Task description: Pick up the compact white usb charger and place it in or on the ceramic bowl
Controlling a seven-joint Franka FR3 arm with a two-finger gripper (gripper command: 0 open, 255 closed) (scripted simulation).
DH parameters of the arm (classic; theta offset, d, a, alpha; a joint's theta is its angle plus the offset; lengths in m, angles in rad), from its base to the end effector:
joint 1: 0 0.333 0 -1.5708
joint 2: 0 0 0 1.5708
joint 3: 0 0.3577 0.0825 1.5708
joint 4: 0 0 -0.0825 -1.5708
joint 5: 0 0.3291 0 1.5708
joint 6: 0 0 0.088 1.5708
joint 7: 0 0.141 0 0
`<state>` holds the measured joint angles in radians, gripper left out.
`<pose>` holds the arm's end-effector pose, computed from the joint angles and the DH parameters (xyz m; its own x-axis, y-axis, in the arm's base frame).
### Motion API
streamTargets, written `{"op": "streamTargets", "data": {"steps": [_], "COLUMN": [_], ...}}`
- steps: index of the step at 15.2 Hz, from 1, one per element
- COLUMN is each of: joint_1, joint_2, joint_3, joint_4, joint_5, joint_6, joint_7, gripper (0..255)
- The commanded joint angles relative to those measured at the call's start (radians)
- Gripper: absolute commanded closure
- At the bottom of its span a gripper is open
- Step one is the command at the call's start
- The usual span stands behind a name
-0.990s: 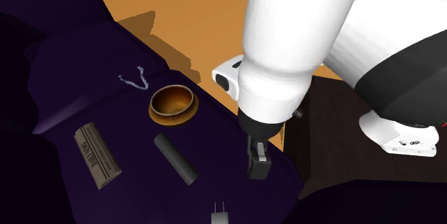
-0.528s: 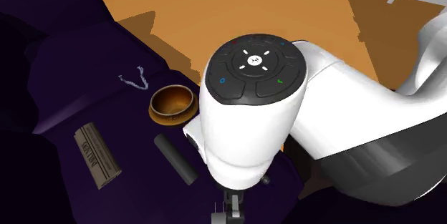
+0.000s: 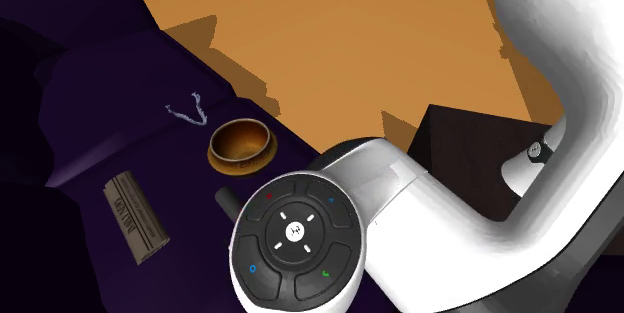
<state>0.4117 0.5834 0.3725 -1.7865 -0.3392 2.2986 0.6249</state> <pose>0.4788 0.4188 0.2810 0.9443 0.3288 0.0099 0.3280 -0.9434 0.0491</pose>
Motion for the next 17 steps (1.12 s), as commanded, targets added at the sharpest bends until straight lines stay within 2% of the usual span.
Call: {"op": "streamTargets", "data": {"steps": [1, 4, 12, 13, 17], "joint_1": [0.004, 0.010, 0.011, 0.011, 0.011], "joint_2": [0.018, 0.050, 0.050, 0.050, 0.050], "joint_3": [-0.007, -0.019, -0.019, -0.019, -0.019], "joint_4": [-0.002, -0.002, -0.002, -0.002, -0.001], "joint_5": [-0.009, -0.025, -0.025, -0.025, -0.025], "joint_6": [0.019, 0.050, 0.050, 0.050, 0.050], "joint_7": [0.005, 0.015, 0.015, 0.015, 0.014], "gripper": [0, 0, 0, 255, 255]}}
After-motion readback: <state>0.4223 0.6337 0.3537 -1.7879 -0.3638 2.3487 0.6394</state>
